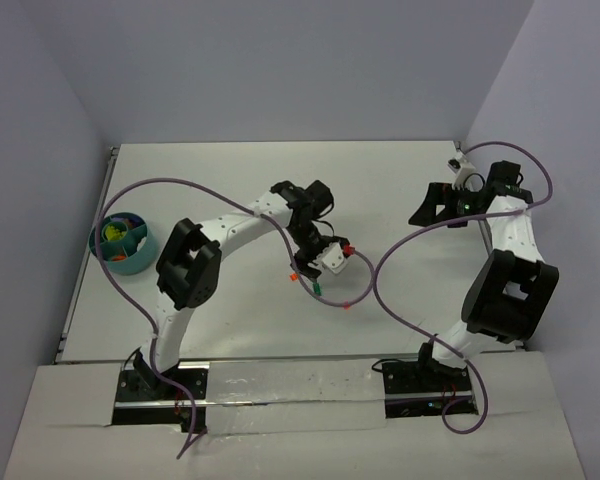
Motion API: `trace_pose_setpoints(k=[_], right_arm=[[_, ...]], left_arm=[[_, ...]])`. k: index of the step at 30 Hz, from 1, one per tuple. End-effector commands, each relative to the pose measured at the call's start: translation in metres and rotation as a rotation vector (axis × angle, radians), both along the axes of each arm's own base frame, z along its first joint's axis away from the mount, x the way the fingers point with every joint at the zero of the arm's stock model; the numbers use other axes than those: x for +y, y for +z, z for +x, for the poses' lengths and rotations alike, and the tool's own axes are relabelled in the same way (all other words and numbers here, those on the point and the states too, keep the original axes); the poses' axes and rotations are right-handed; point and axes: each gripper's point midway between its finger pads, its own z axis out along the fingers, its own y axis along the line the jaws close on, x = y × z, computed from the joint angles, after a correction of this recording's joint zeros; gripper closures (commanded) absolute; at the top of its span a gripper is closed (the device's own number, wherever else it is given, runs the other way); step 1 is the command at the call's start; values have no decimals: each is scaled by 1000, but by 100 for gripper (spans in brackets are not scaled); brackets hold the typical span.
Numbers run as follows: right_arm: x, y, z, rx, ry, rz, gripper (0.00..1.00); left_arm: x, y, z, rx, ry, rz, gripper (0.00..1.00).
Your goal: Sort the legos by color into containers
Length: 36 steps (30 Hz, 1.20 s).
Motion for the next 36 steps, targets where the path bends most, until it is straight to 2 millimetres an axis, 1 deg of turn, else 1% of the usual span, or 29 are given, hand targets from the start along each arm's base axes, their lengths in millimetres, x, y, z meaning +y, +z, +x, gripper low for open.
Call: trace_pose_setpoints(k=[1, 4, 7, 12, 21, 25, 27, 28, 31, 36], right_arm=[[4, 11, -14, -27, 30, 25, 0], [3, 10, -18, -23, 35, 32, 0], [3, 10, -20, -21, 37, 34, 0], [5, 9, -23, -16, 44, 37, 0], [6, 5, -27, 1, 43, 35, 0], [5, 4, -27, 2, 42, 35, 0], [5, 4, -27, 3, 42, 34, 0], [5, 4, -27, 4, 41, 35, 0], [5, 3, -27, 4, 42, 35, 0], [5, 2, -27, 8, 41, 35, 0]], left_arm=[[-4, -6, -7, -113, -146, -50, 26], [-2, -18, -15, -112, -188, -16, 33], [-3, -29, -17, -113, -202, 3, 39], [-7, -42, -9, -142, -205, 14, 42], [2, -62, -10, -178, -266, 65, 43], [8, -70, -12, -175, -278, 95, 47], [9, -72, -13, -173, -284, 100, 51], [9, -72, -13, -173, -282, 98, 51], [8, -72, -11, -176, -279, 102, 62], [15, -73, -13, -180, -295, 118, 73]])
